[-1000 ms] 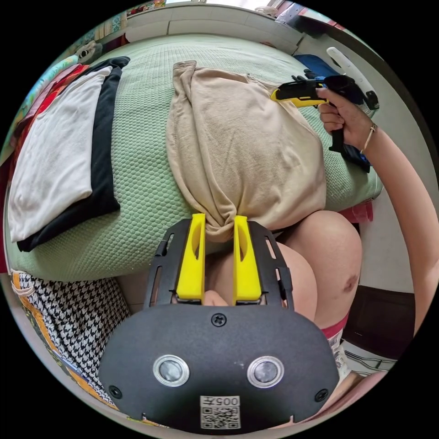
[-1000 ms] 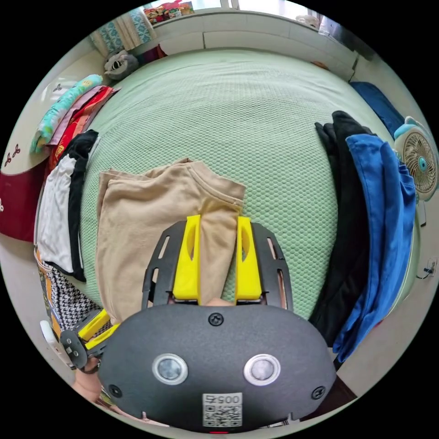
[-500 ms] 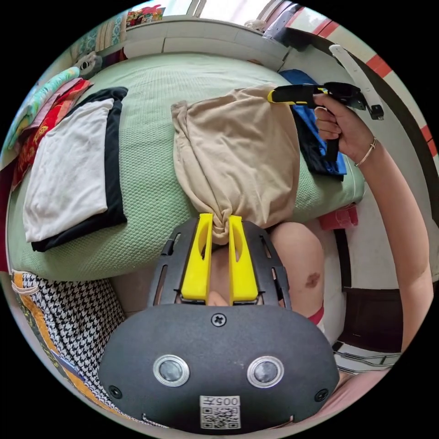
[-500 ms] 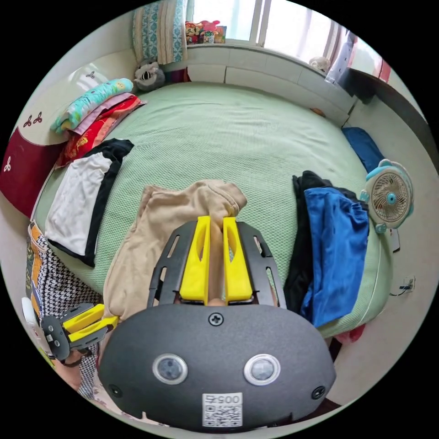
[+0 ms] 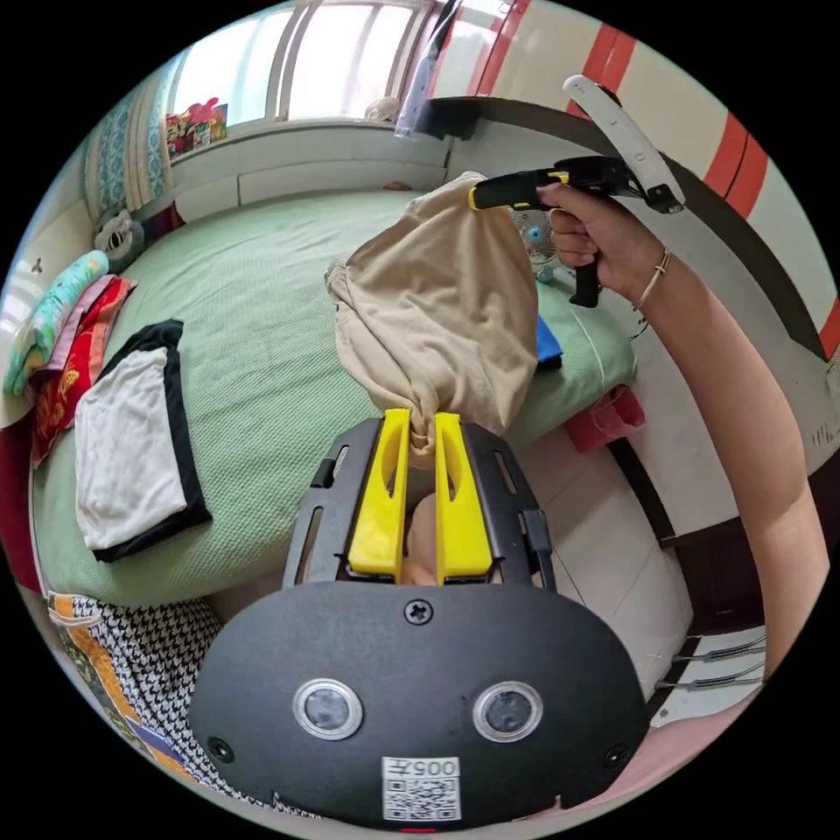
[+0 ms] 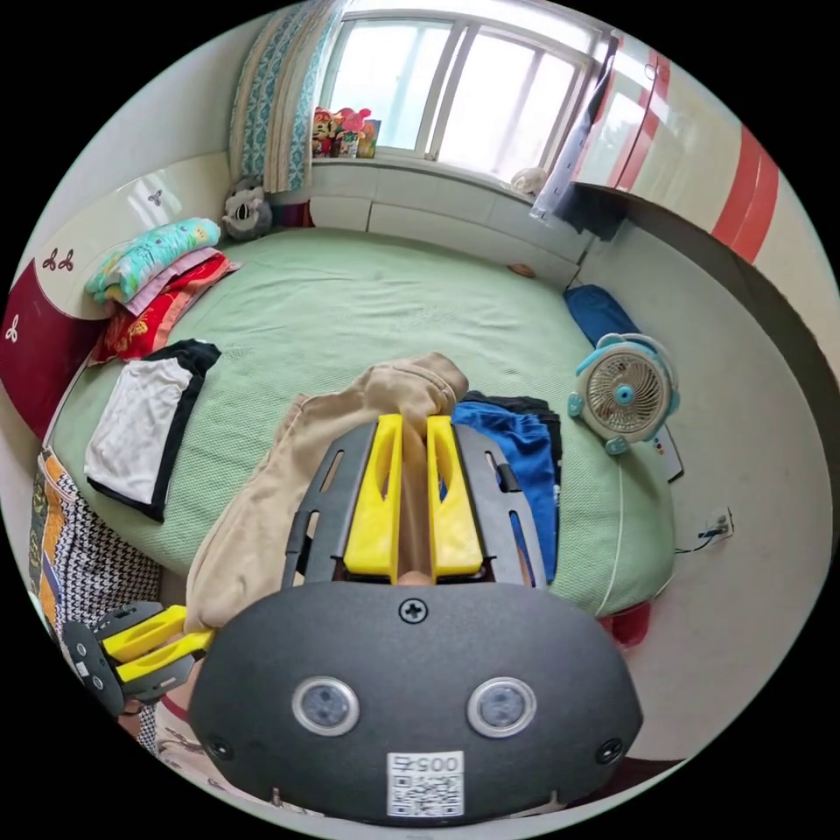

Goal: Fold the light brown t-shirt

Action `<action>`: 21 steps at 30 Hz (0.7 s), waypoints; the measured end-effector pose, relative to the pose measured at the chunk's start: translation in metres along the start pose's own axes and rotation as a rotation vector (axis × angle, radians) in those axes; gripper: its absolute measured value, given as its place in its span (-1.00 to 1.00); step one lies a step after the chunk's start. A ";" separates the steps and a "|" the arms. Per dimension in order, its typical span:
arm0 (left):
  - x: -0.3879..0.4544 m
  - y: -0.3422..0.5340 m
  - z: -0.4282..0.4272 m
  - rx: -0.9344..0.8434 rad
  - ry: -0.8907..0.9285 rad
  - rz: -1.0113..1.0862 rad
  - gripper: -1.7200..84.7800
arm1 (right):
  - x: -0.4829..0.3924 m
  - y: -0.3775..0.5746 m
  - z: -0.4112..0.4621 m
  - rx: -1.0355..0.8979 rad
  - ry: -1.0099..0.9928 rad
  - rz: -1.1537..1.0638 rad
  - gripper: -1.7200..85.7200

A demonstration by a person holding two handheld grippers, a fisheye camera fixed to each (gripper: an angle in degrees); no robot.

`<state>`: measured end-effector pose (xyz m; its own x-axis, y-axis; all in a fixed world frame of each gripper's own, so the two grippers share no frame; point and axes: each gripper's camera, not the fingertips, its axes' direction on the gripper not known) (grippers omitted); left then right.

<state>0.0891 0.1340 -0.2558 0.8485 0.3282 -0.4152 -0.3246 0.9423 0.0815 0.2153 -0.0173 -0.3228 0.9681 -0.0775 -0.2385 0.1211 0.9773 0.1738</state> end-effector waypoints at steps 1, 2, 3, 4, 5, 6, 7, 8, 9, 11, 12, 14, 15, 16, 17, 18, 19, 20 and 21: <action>0.014 -0.015 0.001 0.020 0.013 0.017 -0.82 | 0.015 -0.007 -0.008 0.011 0.028 -0.002 -0.94; 0.020 -0.023 0.003 0.026 0.018 0.024 -0.82 | 0.030 -0.016 -0.013 0.014 0.062 -0.001 -0.94; 0.033 -0.040 0.010 0.030 0.030 0.032 -0.82 | 0.038 -0.020 -0.014 0.014 0.080 0.000 -0.94; 0.045 -0.059 0.020 0.033 0.046 0.032 -0.82 | 0.052 -0.029 -0.013 0.012 0.115 0.002 -0.94; 0.051 -0.067 0.027 0.034 0.050 0.031 -0.82 | 0.067 -0.037 -0.006 0.005 0.154 0.009 -0.94; 0.061 -0.085 0.043 0.031 0.049 0.019 -0.82 | 0.074 -0.041 -0.001 -0.003 0.176 0.017 -0.94; 0.070 -0.101 0.065 0.026 0.056 -0.012 -0.82 | 0.088 -0.048 0.015 -0.033 0.225 0.048 -0.94; 0.074 -0.108 0.078 0.022 0.063 -0.022 -0.82 | 0.103 -0.053 0.035 -0.083 0.267 0.086 -0.93; 0.081 -0.120 0.110 0.003 0.084 -0.050 -0.82 | 0.111 -0.053 0.045 -0.115 0.287 0.113 -0.91; 0.086 -0.131 0.161 -0.083 0.096 -0.110 -0.82 | 0.135 -0.039 0.086 -0.250 0.305 0.216 -0.85; 0.089 -0.134 0.190 -0.159 0.097 -0.139 -0.82 | 0.139 -0.031 0.094 -0.270 0.297 0.220 -0.83; 0.092 -0.132 0.206 -0.152 0.095 -0.138 -0.82 | 0.148 0.010 0.122 -0.326 0.254 0.194 -0.78; 0.095 -0.131 0.204 -0.119 0.096 -0.106 -0.82 | 0.150 0.022 0.128 -0.344 0.241 0.182 -0.77; 0.098 -0.132 0.201 -0.110 0.086 -0.075 -0.83 | 0.156 0.047 0.138 -0.380 0.221 0.162 -0.75; 0.099 -0.132 0.200 -0.106 0.083 -0.063 -0.83 | 0.164 0.074 0.144 -0.393 0.206 0.144 -0.74; 0.098 -0.134 0.197 -0.095 0.091 -0.051 -0.83 | 0.169 0.087 0.146 -0.397 0.200 0.142 -0.73; 0.095 -0.137 0.196 -0.097 0.118 -0.056 -0.83 | 0.182 0.111 0.148 -0.407 0.179 0.169 -0.73; 0.094 -0.139 0.196 -0.103 0.133 -0.061 -0.83 | 0.199 0.133 0.149 -0.418 0.135 0.220 -0.73; 0.092 -0.143 0.196 -0.116 0.155 -0.069 -0.83 | 0.207 0.142 0.148 -0.414 0.111 0.247 -0.73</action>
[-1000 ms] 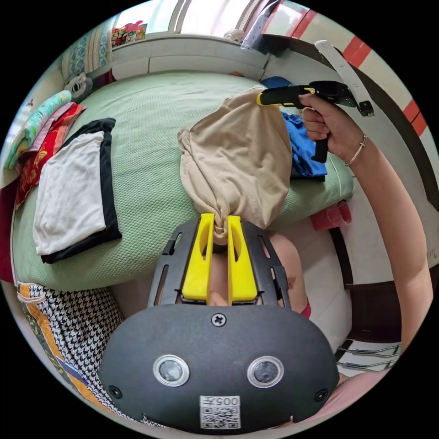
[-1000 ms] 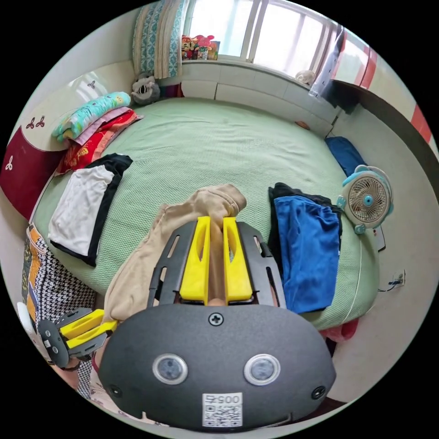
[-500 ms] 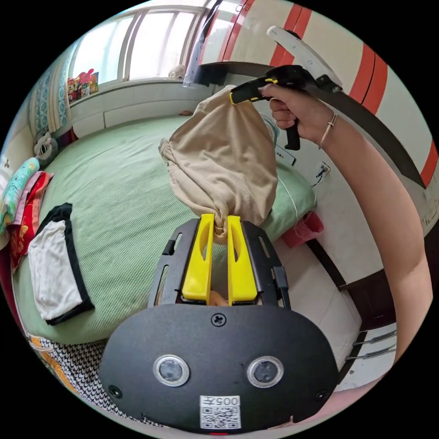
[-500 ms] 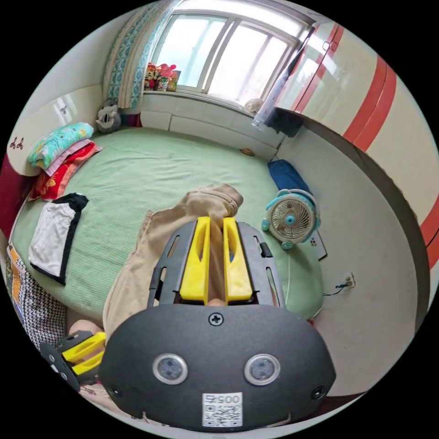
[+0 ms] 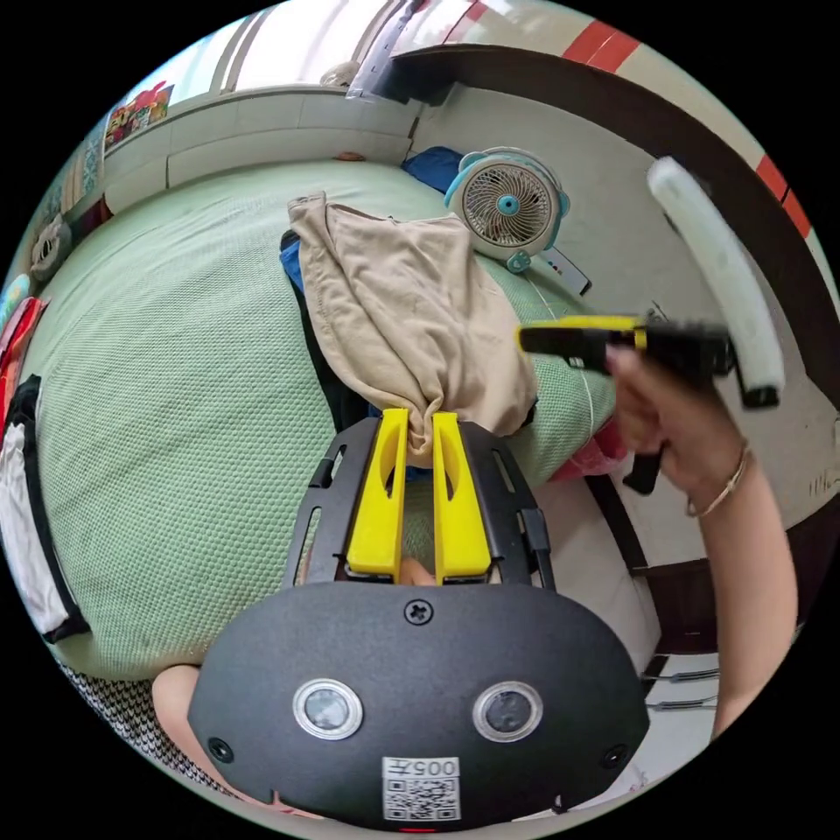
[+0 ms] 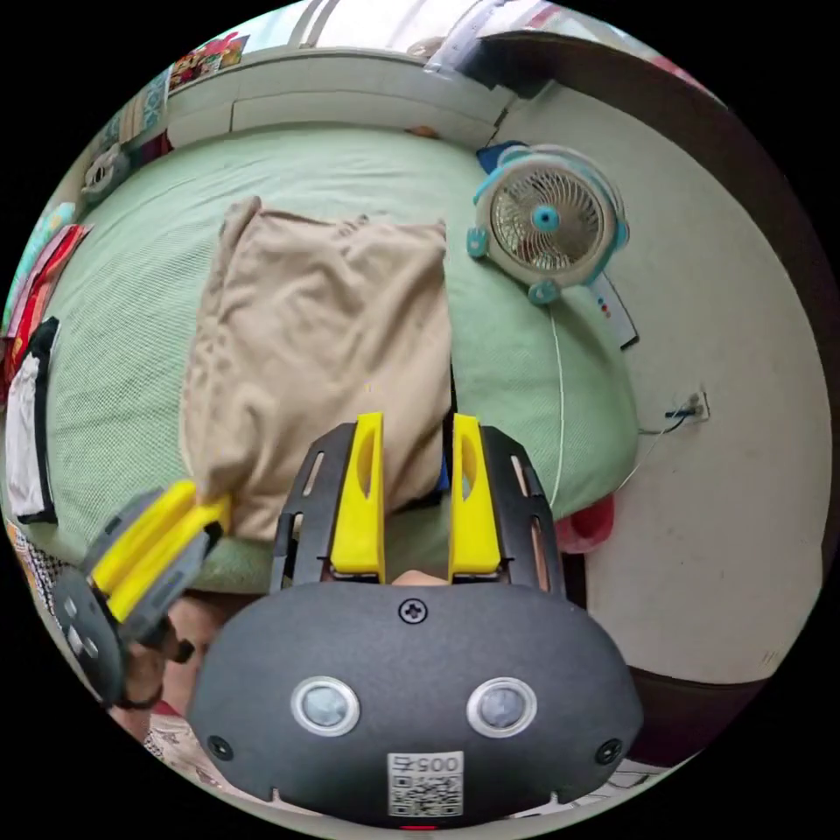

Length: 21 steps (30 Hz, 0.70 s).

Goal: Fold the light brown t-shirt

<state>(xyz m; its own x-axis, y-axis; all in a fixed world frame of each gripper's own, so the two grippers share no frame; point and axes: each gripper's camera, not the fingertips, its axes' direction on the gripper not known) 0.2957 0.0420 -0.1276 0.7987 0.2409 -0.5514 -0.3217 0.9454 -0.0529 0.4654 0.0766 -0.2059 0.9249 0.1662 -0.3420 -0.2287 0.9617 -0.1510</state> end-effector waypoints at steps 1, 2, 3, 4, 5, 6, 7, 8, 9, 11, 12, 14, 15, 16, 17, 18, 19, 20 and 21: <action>0.000 -0.004 0.000 -0.008 0.005 0.003 -0.83 | 0.019 0.012 0.006 0.009 -0.065 0.035 -0.73; 0.001 -0.005 -0.001 -0.009 0.004 0.007 -0.83 | 0.035 0.020 0.013 0.005 -0.103 0.063 -0.73; 0.003 -0.008 -0.001 -0.009 0.001 0.015 -0.83 | 0.041 0.023 0.016 -0.001 -0.115 0.074 -0.73; 0.005 -0.010 -0.001 -0.010 -0.007 0.025 -0.82 | 0.050 0.026 0.022 -0.009 -0.138 0.083 -0.72; 0.006 -0.011 -0.002 -0.010 -0.012 0.028 -0.82 | 0.055 0.026 0.027 -0.016 -0.154 0.084 -0.72; 0.008 -0.013 -0.002 -0.011 -0.017 0.029 -0.82 | 0.057 0.025 0.029 -0.016 -0.158 0.085 -0.72; 0.008 -0.014 -0.003 -0.012 -0.016 0.027 -0.82 | 0.059 0.023 0.033 -0.015 -0.171 0.091 -0.71; 0.008 -0.014 -0.004 -0.013 -0.015 0.026 -0.82 | 0.060 0.019 0.039 -0.014 -0.189 0.104 -0.71; 0.008 -0.015 -0.005 -0.014 -0.015 0.025 -0.82 | 0.060 0.017 0.042 -0.015 -0.198 0.113 -0.71; 0.008 -0.017 -0.007 -0.015 -0.016 0.024 -0.82 | 0.060 0.008 0.057 -0.044 -0.228 0.141 -0.72; 0.009 -0.018 -0.008 -0.016 -0.018 0.028 -0.82 | 0.059 0.006 0.062 -0.059 -0.233 0.146 -0.73; 0.010 -0.019 -0.010 -0.020 -0.029 0.037 -0.83 | 0.053 0.003 0.070 -0.071 -0.249 0.154 -0.79; 0.011 -0.019 -0.012 -0.019 -0.032 0.036 -0.83 | 0.052 0.002 0.069 -0.070 -0.240 0.157 -0.81; 0.011 -0.019 -0.014 -0.017 -0.021 0.035 -0.83 | 0.049 0.002 0.066 -0.069 -0.196 0.156 -0.85; 0.011 -0.019 -0.015 -0.015 -0.017 0.032 -0.83 | 0.047 0.003 0.059 -0.057 -0.170 0.126 -0.92; 0.011 -0.019 -0.018 -0.010 -0.012 0.026 -0.83 | 0.046 0.004 0.055 -0.048 -0.153 0.113 -0.95; 0.012 -0.018 -0.020 -0.007 -0.003 0.025 -0.84 | 0.047 0.005 0.047 -0.032 -0.111 0.098 -0.97; 0.012 -0.017 -0.021 -0.007 0.000 0.027 -0.84 | 0.049 0.008 0.040 -0.020 -0.068 0.073 -0.98; 0.013 -0.015 -0.021 -0.011 0.006 0.034 -0.84 | 0.051 0.009 0.038 -0.017 -0.047 0.066 -0.98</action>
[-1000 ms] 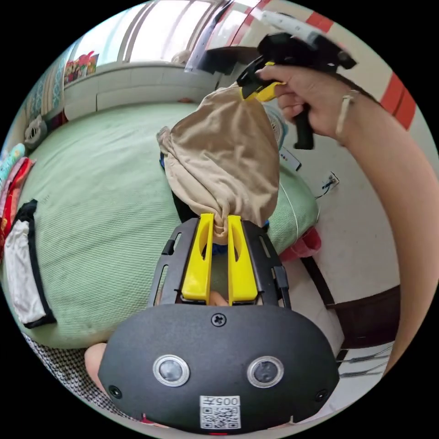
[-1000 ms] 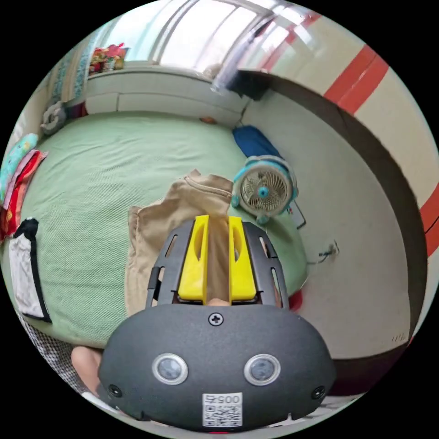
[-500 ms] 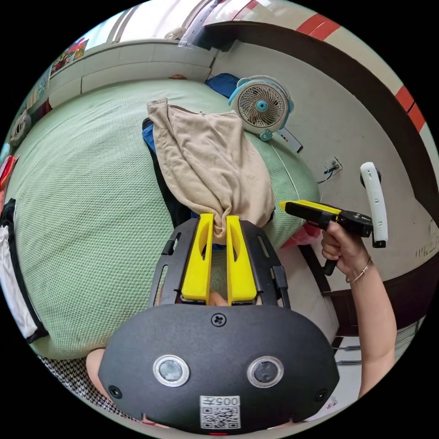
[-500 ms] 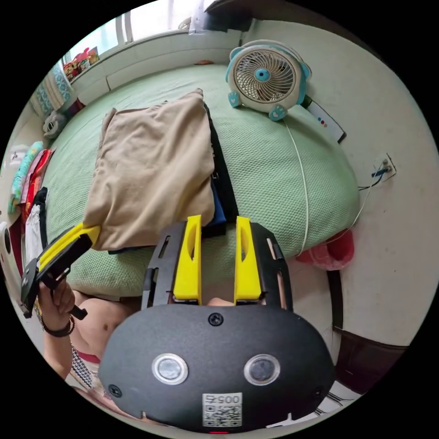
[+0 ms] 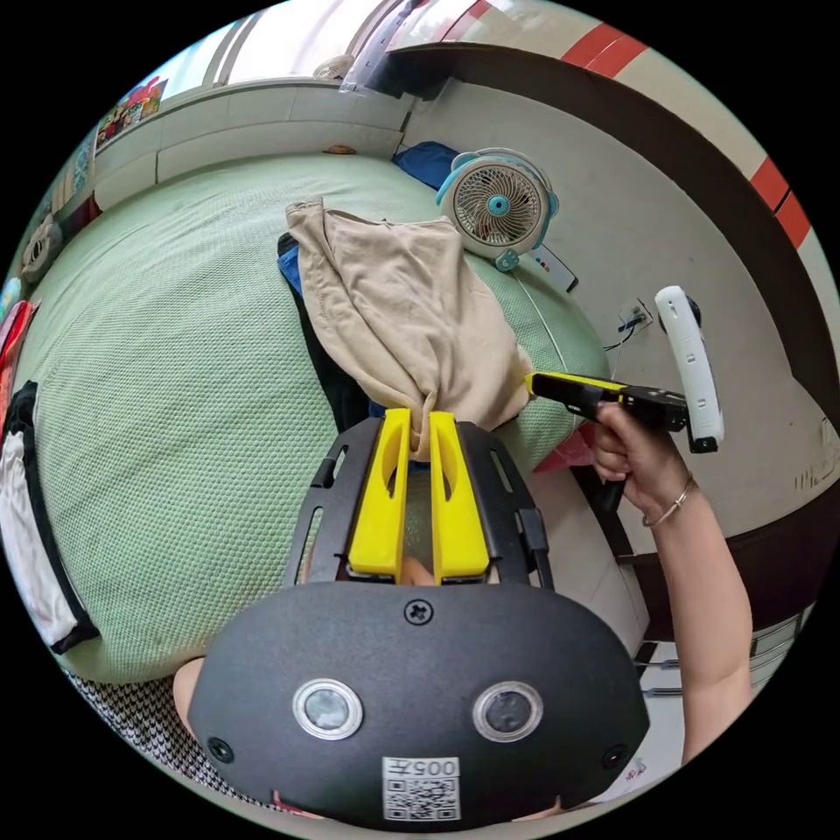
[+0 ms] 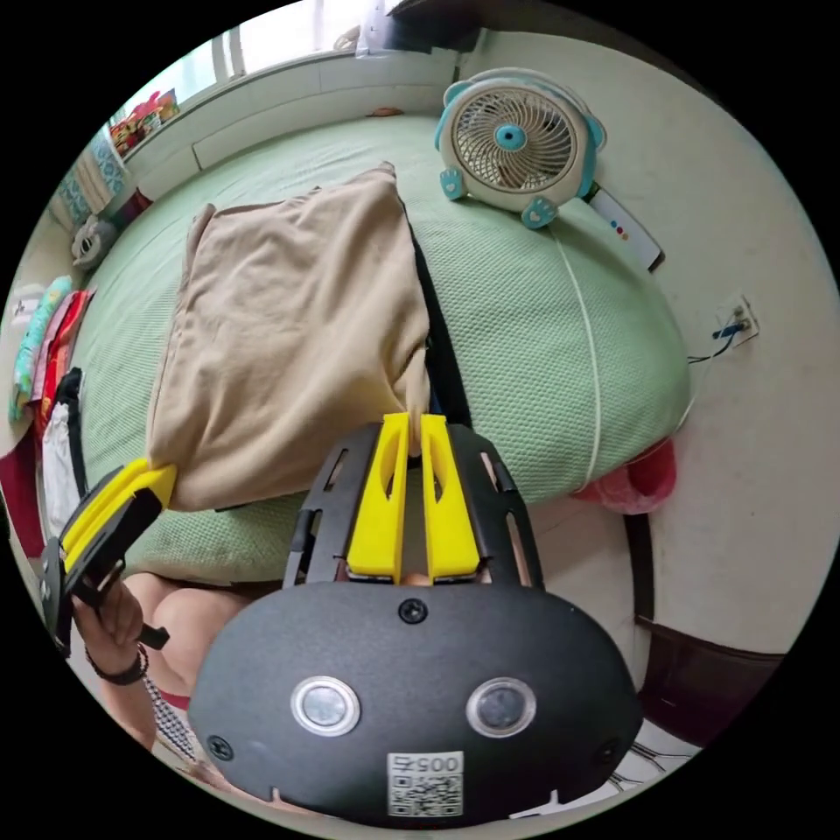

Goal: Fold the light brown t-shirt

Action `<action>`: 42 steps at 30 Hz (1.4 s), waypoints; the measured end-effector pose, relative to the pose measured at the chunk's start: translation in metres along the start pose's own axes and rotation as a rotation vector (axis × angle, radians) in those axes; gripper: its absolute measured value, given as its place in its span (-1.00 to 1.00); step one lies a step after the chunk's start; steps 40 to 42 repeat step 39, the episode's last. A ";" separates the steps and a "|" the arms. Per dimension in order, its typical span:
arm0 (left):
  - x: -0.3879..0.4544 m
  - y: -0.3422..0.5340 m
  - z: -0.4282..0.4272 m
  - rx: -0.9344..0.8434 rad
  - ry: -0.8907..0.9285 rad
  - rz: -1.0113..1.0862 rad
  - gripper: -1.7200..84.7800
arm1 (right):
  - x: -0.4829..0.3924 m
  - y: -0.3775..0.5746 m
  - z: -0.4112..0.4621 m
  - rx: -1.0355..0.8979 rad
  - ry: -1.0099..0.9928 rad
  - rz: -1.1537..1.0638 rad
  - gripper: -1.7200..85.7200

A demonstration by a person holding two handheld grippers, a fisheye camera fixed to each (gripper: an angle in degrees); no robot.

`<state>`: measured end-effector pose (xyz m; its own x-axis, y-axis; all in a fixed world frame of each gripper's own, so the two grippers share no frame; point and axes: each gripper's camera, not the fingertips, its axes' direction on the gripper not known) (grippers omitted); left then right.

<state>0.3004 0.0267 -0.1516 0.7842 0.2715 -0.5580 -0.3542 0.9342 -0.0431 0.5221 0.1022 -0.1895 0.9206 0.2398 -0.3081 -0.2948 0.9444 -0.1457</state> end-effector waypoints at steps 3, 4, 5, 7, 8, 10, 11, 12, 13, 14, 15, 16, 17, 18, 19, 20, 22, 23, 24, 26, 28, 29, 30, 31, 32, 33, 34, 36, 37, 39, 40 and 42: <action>0.000 0.010 0.002 -0.031 0.011 0.001 -0.86 | 0.010 0.003 0.006 -0.014 0.019 0.032 -0.98; -0.001 0.016 0.001 -0.034 -0.007 0.002 -0.88 | 0.012 0.004 0.016 -0.036 -0.007 0.073 -0.98; -0.003 0.019 -0.001 -0.035 -0.023 0.004 -0.89 | 0.010 0.004 0.028 -0.073 -0.034 0.105 -0.98; -0.015 0.032 -0.013 -0.040 -0.093 0.014 -0.94 | 0.002 0.004 0.043 -0.149 0.015 0.128 -0.97; -0.019 0.036 -0.018 -0.033 -0.100 0.021 -0.95 | -0.005 0.006 0.043 -0.150 0.071 0.115 -0.95; -0.044 0.049 -0.041 0.005 -0.141 0.024 -0.96 | -0.013 0.011 0.027 -0.055 0.142 0.118 -0.94; -0.051 0.052 -0.047 0.012 -0.156 0.019 -0.96 | -0.018 0.013 0.012 0.015 0.153 0.139 -0.93; -0.066 0.058 -0.058 0.025 -0.185 0.004 -0.97 | -0.021 0.013 0.005 0.041 0.136 0.142 -0.93; -0.081 0.065 -0.068 0.037 -0.212 -0.016 -0.97 | -0.030 0.012 -0.007 0.076 0.077 0.128 -0.92; -0.088 0.068 -0.073 0.041 -0.225 -0.027 -0.97 | -0.043 0.008 -0.017 0.099 0.038 0.107 -0.91; -0.102 0.075 -0.082 0.046 -0.246 -0.045 -0.97 | -0.052 0.005 -0.022 0.112 0.029 0.095 -0.90; -0.116 0.082 -0.090 0.044 -0.263 -0.064 -0.97 | -0.071 0.000 -0.029 0.133 0.007 0.065 -0.90; -0.123 0.086 -0.094 0.041 -0.270 -0.075 -0.97 | -0.091 -0.006 -0.032 0.145 -0.034 0.039 -0.89; -0.136 0.095 -0.103 0.037 -0.283 -0.097 -0.97 | -0.101 -0.010 -0.033 0.148 -0.057 0.030 -0.89; -0.148 0.104 -0.112 0.036 -0.294 -0.112 -0.97 | -0.123 -0.016 -0.032 0.143 -0.097 0.014 -0.89; -0.154 0.109 -0.117 0.036 -0.301 -0.117 -0.97 | -0.144 -0.023 -0.028 0.136 -0.108 0.005 -0.89; -0.180 0.129 -0.138 0.031 -0.342 -0.138 -0.97 | -0.172 -0.032 -0.019 0.130 -0.101 0.015 -0.89; -0.187 0.134 -0.144 0.028 -0.355 -0.144 -0.97 | -0.186 -0.038 -0.008 0.102 -0.108 0.040 -0.90; -0.202 0.143 -0.156 0.027 -0.386 -0.158 -0.97 | -0.192 -0.041 -0.001 0.080 -0.105 0.056 -0.90; -0.228 0.159 -0.177 0.035 -0.429 -0.193 -0.97 | -0.216 -0.047 0.009 0.064 -0.039 0.062 -0.88; -0.266 0.178 -0.206 0.048 -0.454 -0.256 -0.97 | -0.236 -0.050 0.004 0.048 0.029 0.046 -0.89; -0.275 0.182 -0.214 0.051 -0.465 -0.271 -0.97 | -0.250 -0.048 -0.007 0.075 0.023 0.009 -0.90; -0.295 0.188 -0.232 0.067 -0.503 -0.312 -0.97 | -0.258 -0.045 -0.015 0.104 0.000 -0.011 -0.90; -0.314 0.194 -0.253 0.093 -0.544 -0.367 -0.97 | -0.276 -0.038 -0.032 0.172 -0.056 -0.067 -0.92; -0.323 0.197 -0.264 0.109 -0.564 -0.397 -0.97 | -0.298 -0.033 -0.047 0.217 -0.104 -0.123 -0.89; -0.339 0.200 -0.287 0.145 -0.600 -0.449 -0.97 | -0.310 -0.030 -0.054 0.225 -0.123 -0.149 -0.87; -0.353 0.203 -0.310 0.185 -0.621 -0.494 -0.97 | -0.337 -0.026 -0.064 0.231 -0.167 -0.205 -0.85; -0.368 0.207 -0.344 0.259 -0.619 -0.541 -0.97 | -0.381 -0.020 -0.075 0.233 -0.244 -0.303 -0.82; -0.377 0.209 -0.363 0.304 -0.614 -0.559 -0.97 | -0.412 -0.014 -0.081 0.237 -0.287 -0.359 -0.80; -0.390 0.213 -0.382 0.336 -0.617 -0.582 -0.97 | -0.456 -0.005 -0.086 0.250 -0.345 -0.429 -0.79; -0.390 0.213 -0.382 0.336 -0.617 -0.582 -0.97 | -0.456 -0.005 -0.086 0.250 -0.345 -0.429 -0.79; -0.390 0.213 -0.382 0.336 -0.617 -0.582 -0.97 | -0.456 -0.005 -0.086 0.250 -0.345 -0.429 -0.79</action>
